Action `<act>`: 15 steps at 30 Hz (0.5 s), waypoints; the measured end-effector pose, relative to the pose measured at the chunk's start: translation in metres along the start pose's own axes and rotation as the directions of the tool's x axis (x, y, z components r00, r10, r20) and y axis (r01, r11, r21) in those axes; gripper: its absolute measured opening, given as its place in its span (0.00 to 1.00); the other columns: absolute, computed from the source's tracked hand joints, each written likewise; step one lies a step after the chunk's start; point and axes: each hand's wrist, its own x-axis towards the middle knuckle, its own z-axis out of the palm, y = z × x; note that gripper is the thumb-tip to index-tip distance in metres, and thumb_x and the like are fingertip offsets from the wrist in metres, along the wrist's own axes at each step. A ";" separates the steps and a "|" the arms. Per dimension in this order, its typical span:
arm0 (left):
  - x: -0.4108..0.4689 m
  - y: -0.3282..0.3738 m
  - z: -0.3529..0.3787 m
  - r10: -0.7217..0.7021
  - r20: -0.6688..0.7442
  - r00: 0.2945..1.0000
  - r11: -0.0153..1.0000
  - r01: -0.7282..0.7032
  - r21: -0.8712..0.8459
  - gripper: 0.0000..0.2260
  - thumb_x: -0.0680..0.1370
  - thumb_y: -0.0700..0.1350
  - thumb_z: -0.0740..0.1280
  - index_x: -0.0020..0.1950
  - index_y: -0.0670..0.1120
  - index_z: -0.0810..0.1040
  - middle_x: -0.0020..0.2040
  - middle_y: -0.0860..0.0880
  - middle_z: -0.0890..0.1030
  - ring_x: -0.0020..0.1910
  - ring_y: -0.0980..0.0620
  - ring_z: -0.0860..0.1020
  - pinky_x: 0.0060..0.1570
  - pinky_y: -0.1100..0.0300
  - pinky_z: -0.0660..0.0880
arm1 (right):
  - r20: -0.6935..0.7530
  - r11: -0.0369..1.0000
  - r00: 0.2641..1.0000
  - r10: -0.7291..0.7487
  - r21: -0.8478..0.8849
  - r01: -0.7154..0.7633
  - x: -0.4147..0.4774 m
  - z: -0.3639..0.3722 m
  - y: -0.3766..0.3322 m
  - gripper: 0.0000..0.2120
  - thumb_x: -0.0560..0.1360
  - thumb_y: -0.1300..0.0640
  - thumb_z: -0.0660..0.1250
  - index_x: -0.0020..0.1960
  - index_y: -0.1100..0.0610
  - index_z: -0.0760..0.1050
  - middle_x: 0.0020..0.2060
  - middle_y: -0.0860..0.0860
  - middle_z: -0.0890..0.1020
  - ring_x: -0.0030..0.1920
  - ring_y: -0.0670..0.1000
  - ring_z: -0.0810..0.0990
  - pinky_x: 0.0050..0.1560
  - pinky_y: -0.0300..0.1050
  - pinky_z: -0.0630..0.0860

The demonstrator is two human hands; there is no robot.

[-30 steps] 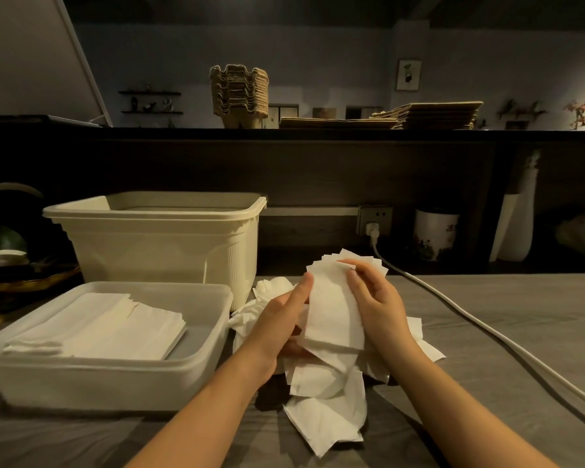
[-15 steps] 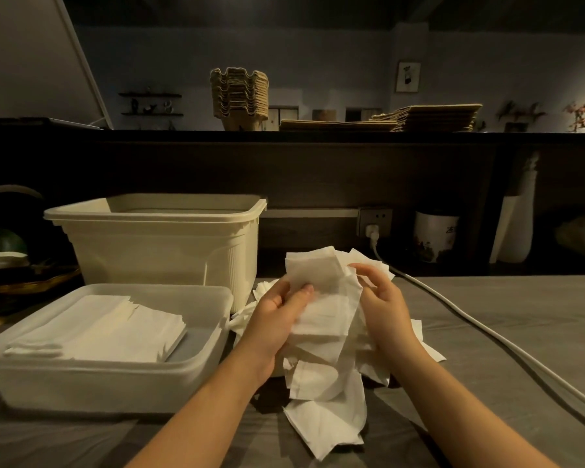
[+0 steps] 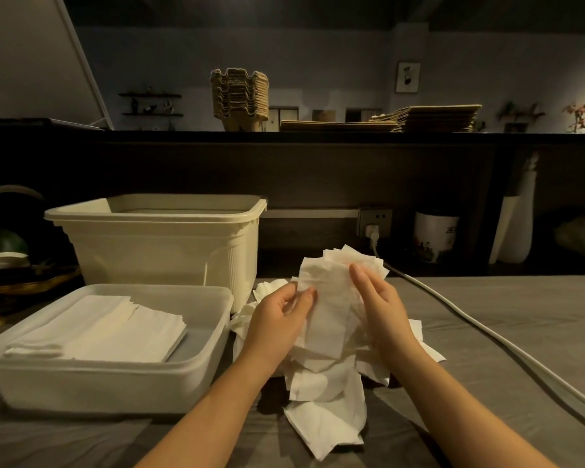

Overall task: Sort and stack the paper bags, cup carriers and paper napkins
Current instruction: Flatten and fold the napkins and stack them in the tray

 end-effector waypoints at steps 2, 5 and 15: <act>0.000 0.002 -0.001 -0.013 -0.026 1.000 1.000 0.013 0.014 0.07 0.78 0.51 0.62 0.44 0.53 0.76 0.40 0.56 0.78 0.43 0.59 0.76 0.39 0.68 0.71 | 0.024 0.999 0.999 -0.034 -0.020 0.034 0.000 0.000 0.001 0.07 0.73 0.46 0.61 0.47 0.45 0.76 0.43 0.38 0.79 0.47 0.40 0.77 0.44 0.35 0.73; -0.001 0.003 -0.001 -0.039 0.005 0.999 0.996 0.039 -0.080 0.04 0.77 0.51 0.64 0.46 0.53 0.77 0.44 0.53 0.81 0.47 0.53 0.79 0.46 0.59 0.77 | -0.014 0.993 0.998 -0.067 -0.096 0.065 0.002 -0.001 0.005 0.03 0.74 0.52 0.66 0.46 0.45 0.76 0.44 0.41 0.79 0.49 0.45 0.78 0.46 0.40 0.77; -0.004 0.003 -0.001 -0.066 0.210 0.975 0.997 0.071 -0.015 0.06 0.75 0.48 0.69 0.48 0.58 0.74 0.49 0.59 0.78 0.49 0.59 0.77 0.44 0.64 0.79 | -0.225 0.999 0.974 -0.001 0.048 0.012 0.008 -0.008 0.006 0.05 0.79 0.51 0.59 0.48 0.47 0.74 0.50 0.51 0.77 0.49 0.53 0.78 0.49 0.53 0.78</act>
